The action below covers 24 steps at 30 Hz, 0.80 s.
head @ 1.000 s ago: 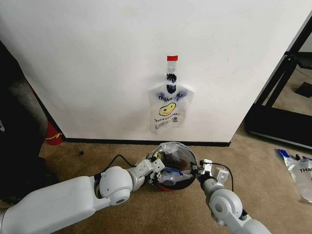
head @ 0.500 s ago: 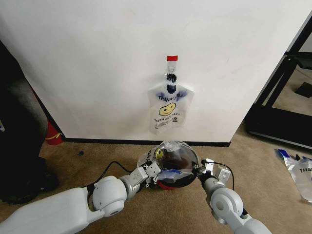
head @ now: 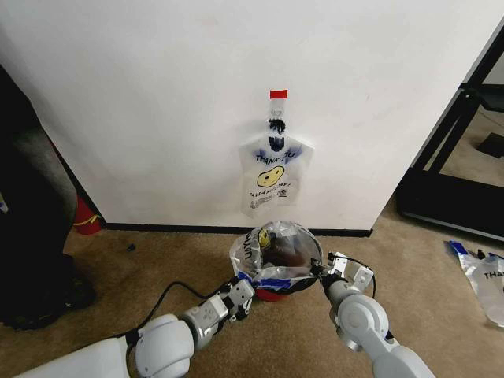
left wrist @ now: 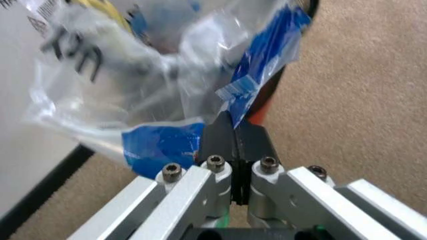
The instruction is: Pick up the garbage bag from the wall and place it over the trash bin.
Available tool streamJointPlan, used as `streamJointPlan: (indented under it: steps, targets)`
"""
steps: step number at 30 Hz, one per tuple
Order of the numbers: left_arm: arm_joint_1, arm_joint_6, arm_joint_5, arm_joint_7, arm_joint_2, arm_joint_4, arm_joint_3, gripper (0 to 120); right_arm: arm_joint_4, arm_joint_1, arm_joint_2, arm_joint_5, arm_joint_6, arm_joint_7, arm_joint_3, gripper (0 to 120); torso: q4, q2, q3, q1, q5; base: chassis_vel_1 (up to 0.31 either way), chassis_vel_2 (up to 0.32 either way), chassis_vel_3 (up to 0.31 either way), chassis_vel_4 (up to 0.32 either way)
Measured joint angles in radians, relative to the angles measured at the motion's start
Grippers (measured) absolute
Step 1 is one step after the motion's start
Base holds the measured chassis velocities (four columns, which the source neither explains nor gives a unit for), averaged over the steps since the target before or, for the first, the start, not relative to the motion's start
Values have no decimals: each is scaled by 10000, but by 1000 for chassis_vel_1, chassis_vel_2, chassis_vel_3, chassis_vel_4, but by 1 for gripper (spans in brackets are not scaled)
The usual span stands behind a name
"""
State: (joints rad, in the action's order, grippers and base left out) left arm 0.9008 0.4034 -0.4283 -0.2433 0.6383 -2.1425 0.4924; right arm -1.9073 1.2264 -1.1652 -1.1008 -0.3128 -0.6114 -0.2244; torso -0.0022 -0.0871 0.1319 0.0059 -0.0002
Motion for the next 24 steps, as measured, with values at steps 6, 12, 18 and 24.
streamJointPlan:
  steps: [6,12,18,24]
  targets:
    - [912,-462,790,107,354,525,-85,0,-340,19,-247,-338,-103,-625,-97,0,-1,0,0,0,0,0,0,0,0]
    - [998,-566,1007,123,657,713,30,0,-454,0,-476,-489,-116,-978,-131,0,-2,0,0,0,2,0,0,0,0]
    - [854,-689,1269,172,1010,1090,276,0,-705,152,-588,-670,-251,-1094,-104,0,-1,0,0,0,2,0,0,0,0]
    - [890,-774,1432,182,1372,1537,396,0,-1004,374,-756,-816,-270,-1174,-97,0,0,0,0,0,1,0,0,0,0]
